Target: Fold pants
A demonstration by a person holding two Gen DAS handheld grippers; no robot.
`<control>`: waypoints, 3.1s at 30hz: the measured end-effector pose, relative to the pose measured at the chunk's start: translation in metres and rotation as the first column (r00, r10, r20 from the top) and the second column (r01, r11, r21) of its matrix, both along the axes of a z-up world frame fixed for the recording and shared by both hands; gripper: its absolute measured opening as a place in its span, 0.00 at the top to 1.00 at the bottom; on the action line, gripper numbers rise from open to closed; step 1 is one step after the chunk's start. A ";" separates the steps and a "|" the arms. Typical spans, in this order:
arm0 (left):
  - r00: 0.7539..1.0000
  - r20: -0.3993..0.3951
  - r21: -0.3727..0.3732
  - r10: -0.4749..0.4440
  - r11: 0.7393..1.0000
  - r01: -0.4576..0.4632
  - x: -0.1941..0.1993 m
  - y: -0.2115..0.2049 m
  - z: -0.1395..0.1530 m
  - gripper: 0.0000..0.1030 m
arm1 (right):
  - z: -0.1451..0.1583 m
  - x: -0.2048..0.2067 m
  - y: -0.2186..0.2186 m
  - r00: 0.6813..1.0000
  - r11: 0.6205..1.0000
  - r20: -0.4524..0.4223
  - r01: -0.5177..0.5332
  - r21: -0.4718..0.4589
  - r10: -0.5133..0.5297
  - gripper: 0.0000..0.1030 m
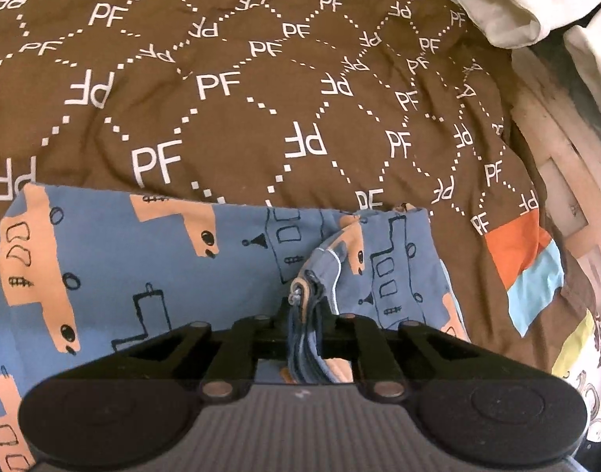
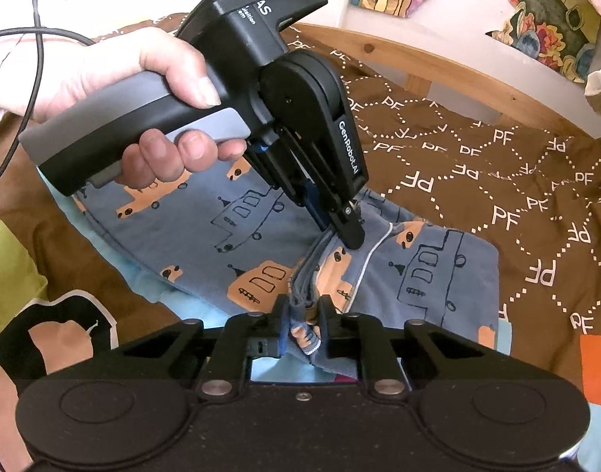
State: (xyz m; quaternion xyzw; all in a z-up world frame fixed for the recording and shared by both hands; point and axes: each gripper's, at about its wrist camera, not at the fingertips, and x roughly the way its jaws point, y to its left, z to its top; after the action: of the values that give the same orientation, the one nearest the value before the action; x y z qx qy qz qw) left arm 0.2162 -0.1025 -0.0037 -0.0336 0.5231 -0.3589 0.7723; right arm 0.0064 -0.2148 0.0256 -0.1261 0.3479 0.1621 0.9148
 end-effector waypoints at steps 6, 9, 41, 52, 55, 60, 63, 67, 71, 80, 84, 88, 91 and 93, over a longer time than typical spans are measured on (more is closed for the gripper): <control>0.999 -0.028 -0.024 0.018 1.000 -0.019 0.003 0.011 0.006 0.90 | 0.004 -0.001 -0.001 1.000 1.000 0.009 -0.012 0.026 0.012 0.87; 0.999 -0.034 -0.021 0.022 1.000 -0.023 0.004 0.020 0.010 0.90 | 0.010 -0.001 0.002 1.000 0.998 0.014 -0.022 0.050 0.021 0.87; 0.996 0.012 0.098 0.088 0.991 -0.089 0.009 0.105 0.010 0.90 | -0.002 0.033 0.079 0.972 0.963 -0.087 -0.197 0.186 0.216 0.87; 0.992 -0.014 0.085 0.126 0.989 -0.124 0.006 0.114 0.006 0.63 | -0.005 0.025 0.075 0.965 0.954 -0.079 -0.234 0.187 0.252 0.53; 0.987 -0.001 0.099 0.160 0.982 -0.160 -0.001 0.119 0.007 0.54 | 0.001 0.015 0.061 0.970 0.961 -0.058 -0.227 0.156 0.238 0.35; 0.974 0.051 0.127 0.223 0.966 -0.227 -0.026 0.126 0.011 0.35 | 0.013 0.002 0.026 0.987 0.986 0.014 -0.161 0.051 0.161 0.10; 0.965 0.079 0.152 0.250 0.954 -0.260 -0.041 0.124 0.010 0.30 | 0.015 0.002 0.006 0.993 0.995 0.066 -0.098 -0.024 0.100 0.07; 0.959 0.150 0.215 0.242 0.938 -0.271 -0.055 0.114 0.002 0.24 | 0.006 0.014 -0.011 0.997 0.997 0.058 -0.038 -0.073 0.042 0.02; 0.958 0.201 0.270 0.207 0.928 -0.257 -0.060 0.104 0.001 0.18 | -0.014 0.024 -0.011 0.998 0.987 -0.023 -0.058 -0.147 0.056 0.02; 0.900 0.192 0.134 0.392 0.898 -0.420 -0.087 0.135 0.015 0.00 | 0.009 0.043 -0.011 0.987 0.977 0.046 -0.142 -0.159 0.151 0.01; 0.821 0.146 0.041 0.553 0.825 -0.563 -0.103 0.164 0.016 0.00 | 0.014 0.069 -0.012 0.974 0.965 0.036 -0.214 -0.150 0.222 0.01; 0.722 0.187 -0.002 0.666 0.735 -0.678 -0.118 0.198 0.020 0.00 | 0.016 0.096 -0.002 0.964 0.957 0.021 -0.262 -0.126 0.267 0.01; 0.677 0.224 -0.044 0.701 0.702 -0.711 -0.129 0.220 0.023 0.00 | 0.017 0.103 0.008 0.957 0.954 0.023 -0.285 -0.094 0.288 0.01; 0.644 0.277 -0.037 0.713 0.677 -0.735 -0.130 0.226 0.027 0.01 | 0.018 0.104 0.015 0.950 0.949 0.028 -0.307 -0.069 0.310 0.01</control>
State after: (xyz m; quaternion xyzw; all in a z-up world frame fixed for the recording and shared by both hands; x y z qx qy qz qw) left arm 0.0859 0.1238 0.0238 -0.1603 0.3700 -0.0001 0.9151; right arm 0.1100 -0.2001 0.0433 -0.2111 0.3114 0.2895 0.8802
